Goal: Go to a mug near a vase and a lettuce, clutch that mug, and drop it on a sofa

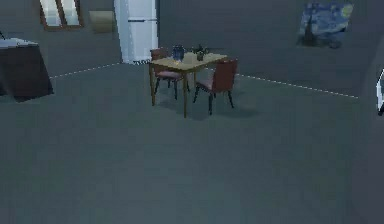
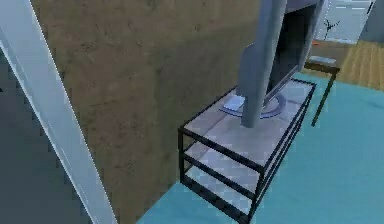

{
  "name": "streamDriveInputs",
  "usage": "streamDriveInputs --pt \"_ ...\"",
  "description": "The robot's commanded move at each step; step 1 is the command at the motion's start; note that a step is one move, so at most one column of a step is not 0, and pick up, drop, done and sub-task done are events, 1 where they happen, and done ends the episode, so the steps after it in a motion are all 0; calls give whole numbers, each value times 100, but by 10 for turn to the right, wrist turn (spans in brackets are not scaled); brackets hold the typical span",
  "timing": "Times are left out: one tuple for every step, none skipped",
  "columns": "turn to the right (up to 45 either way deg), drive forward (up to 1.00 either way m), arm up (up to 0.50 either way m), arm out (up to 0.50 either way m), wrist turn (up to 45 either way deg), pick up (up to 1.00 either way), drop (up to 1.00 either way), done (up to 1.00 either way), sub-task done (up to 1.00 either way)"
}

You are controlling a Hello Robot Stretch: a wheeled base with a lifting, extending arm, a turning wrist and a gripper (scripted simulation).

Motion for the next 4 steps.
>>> streamDriveInputs --pt "0 100 0 0 0 0 0 0 0" --pt "0 100 0 0 0 0 0 0 0" --pt "-30 0 0 0 0 0 0 0 0" --pt "0 20 0 0 0 0 0 0 0"
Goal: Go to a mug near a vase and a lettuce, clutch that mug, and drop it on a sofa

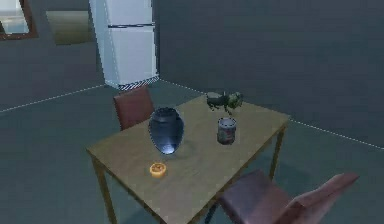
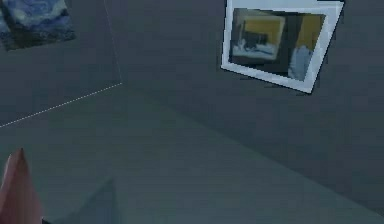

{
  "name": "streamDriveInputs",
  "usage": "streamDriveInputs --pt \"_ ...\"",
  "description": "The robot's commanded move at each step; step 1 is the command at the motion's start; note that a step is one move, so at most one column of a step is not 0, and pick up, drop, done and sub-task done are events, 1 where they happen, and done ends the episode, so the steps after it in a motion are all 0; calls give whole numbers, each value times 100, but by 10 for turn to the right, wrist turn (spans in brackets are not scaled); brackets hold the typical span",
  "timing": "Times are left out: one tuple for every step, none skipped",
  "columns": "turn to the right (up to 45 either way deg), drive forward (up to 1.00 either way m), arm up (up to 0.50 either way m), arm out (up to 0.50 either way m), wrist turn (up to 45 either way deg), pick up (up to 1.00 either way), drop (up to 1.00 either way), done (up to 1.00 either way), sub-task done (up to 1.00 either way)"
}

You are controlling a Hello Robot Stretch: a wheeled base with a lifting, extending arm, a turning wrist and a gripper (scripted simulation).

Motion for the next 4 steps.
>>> streamDriveInputs --pt "450 0 0 0 0 0 0 0 0" --pt "450 0 0 0 0 0 0 0 0" --pt "450 0 0 0 0 0 0 0 0" --pt "390 0 0 0 0 0 0 0 0"
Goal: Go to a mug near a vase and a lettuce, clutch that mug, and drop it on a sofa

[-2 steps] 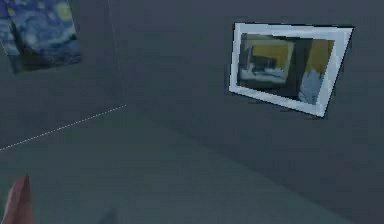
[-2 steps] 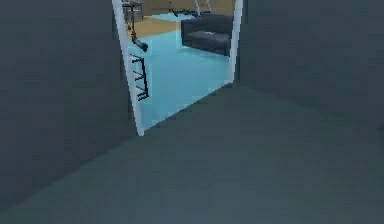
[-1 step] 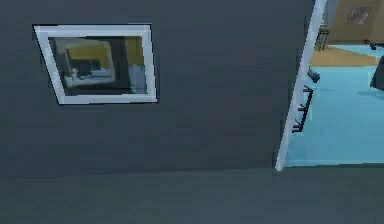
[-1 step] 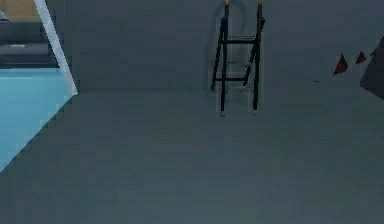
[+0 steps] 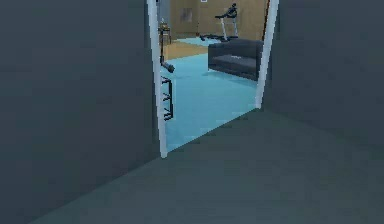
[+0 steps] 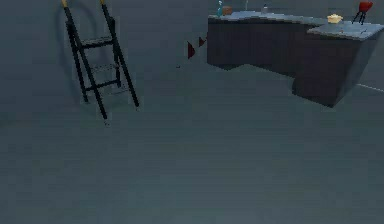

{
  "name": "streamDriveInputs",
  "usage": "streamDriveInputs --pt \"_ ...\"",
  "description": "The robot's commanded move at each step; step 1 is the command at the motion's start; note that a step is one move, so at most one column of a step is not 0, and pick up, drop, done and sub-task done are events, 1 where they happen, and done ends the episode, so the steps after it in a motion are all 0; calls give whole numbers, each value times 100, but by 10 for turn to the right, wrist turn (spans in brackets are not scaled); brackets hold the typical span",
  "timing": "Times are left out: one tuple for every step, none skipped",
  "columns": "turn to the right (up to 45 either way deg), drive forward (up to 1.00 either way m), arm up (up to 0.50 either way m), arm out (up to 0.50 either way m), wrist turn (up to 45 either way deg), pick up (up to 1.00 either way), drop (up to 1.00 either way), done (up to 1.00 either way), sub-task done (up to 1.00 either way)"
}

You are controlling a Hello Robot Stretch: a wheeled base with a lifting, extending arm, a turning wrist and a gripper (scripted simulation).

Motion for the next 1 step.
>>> streamDriveInputs --pt "30 0 0 0 0 0 0 0 0"
